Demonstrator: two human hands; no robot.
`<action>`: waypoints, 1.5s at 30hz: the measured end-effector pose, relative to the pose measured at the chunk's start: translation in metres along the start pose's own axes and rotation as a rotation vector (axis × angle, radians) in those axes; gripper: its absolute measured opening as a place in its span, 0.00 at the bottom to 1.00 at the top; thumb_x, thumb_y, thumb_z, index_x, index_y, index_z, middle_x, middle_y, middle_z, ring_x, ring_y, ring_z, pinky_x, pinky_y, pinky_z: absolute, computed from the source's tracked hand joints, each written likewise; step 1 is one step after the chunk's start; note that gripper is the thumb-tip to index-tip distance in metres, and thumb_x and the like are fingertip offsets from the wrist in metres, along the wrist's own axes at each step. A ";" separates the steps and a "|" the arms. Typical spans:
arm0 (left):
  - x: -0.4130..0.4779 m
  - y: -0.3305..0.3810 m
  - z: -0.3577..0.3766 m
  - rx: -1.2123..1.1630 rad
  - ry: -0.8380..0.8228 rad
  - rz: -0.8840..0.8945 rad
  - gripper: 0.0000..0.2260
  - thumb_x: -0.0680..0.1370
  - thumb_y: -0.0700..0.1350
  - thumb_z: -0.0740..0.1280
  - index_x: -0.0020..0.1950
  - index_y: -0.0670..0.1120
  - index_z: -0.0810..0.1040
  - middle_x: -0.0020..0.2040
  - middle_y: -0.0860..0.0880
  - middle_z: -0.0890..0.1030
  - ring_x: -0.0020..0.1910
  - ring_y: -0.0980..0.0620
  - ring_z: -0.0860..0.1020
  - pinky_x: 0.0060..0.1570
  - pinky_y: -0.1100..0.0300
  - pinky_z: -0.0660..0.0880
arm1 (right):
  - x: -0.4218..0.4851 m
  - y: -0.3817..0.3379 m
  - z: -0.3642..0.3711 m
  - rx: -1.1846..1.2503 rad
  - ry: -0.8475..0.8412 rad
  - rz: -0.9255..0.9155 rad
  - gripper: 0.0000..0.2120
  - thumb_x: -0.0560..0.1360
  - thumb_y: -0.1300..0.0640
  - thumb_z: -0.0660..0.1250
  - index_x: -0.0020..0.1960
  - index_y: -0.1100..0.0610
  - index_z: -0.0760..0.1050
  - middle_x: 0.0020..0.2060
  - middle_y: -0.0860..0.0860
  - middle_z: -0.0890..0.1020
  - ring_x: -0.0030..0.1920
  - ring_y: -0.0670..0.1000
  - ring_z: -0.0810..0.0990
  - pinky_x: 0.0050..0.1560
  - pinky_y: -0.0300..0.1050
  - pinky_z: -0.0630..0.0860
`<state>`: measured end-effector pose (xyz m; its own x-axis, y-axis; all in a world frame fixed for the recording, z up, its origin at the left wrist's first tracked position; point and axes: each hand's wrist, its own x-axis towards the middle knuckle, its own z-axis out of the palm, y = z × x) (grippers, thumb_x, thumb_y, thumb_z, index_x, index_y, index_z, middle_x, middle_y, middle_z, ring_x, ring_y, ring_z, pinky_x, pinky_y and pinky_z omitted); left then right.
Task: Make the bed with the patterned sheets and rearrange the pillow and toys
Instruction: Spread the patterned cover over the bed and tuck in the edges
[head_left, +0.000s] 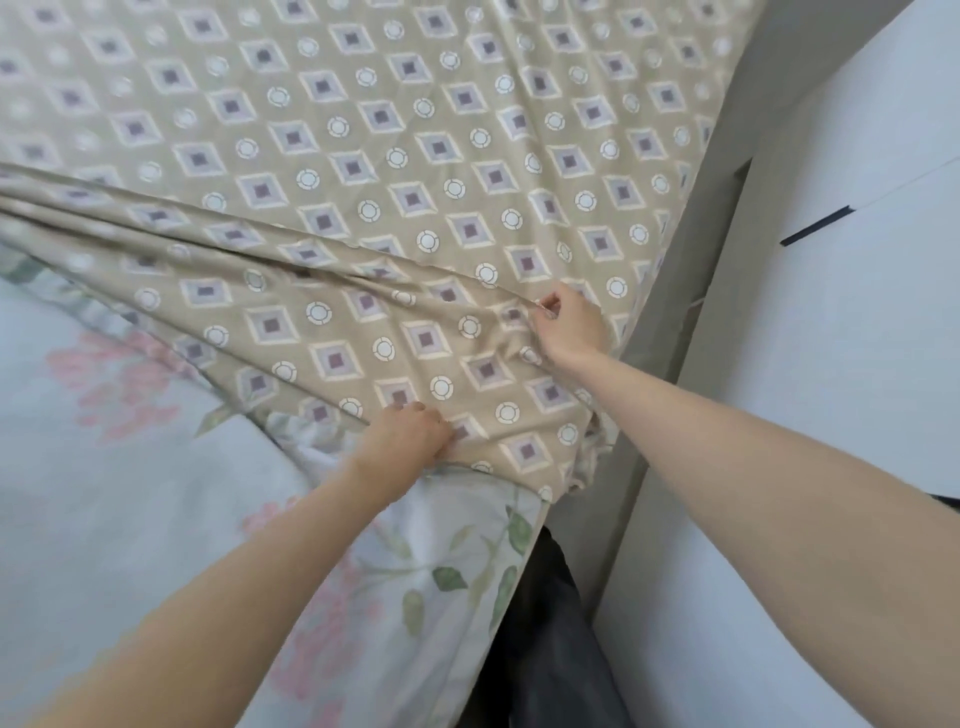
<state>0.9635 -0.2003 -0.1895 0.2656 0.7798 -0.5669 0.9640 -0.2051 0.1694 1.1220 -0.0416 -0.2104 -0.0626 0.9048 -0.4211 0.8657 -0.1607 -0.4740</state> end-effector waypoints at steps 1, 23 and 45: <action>0.000 0.005 0.002 0.001 0.036 -0.006 0.10 0.79 0.40 0.58 0.58 0.50 0.71 0.57 0.51 0.74 0.58 0.49 0.72 0.53 0.59 0.67 | 0.000 0.006 -0.004 -0.004 -0.015 0.004 0.08 0.76 0.51 0.63 0.52 0.54 0.76 0.50 0.50 0.80 0.51 0.54 0.77 0.44 0.43 0.69; 0.025 0.085 -0.010 0.006 -0.114 0.132 0.11 0.77 0.32 0.60 0.54 0.45 0.74 0.55 0.48 0.76 0.55 0.48 0.76 0.45 0.58 0.70 | -0.026 0.071 -0.023 0.050 0.088 -0.028 0.07 0.80 0.60 0.59 0.53 0.59 0.75 0.53 0.53 0.77 0.52 0.55 0.76 0.54 0.48 0.70; 0.065 0.159 0.011 0.538 -0.062 0.286 0.12 0.78 0.34 0.58 0.59 0.41 0.73 0.55 0.45 0.73 0.55 0.45 0.71 0.51 0.55 0.69 | -0.012 0.137 -0.047 -0.145 -0.121 0.026 0.11 0.81 0.56 0.53 0.55 0.56 0.73 0.54 0.53 0.78 0.49 0.55 0.74 0.43 0.45 0.65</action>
<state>1.1344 -0.1881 -0.2081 0.4997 0.6176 -0.6074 0.7230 -0.6835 -0.1001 1.2644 -0.0560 -0.2343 -0.0913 0.8457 -0.5259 0.9297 -0.1168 -0.3492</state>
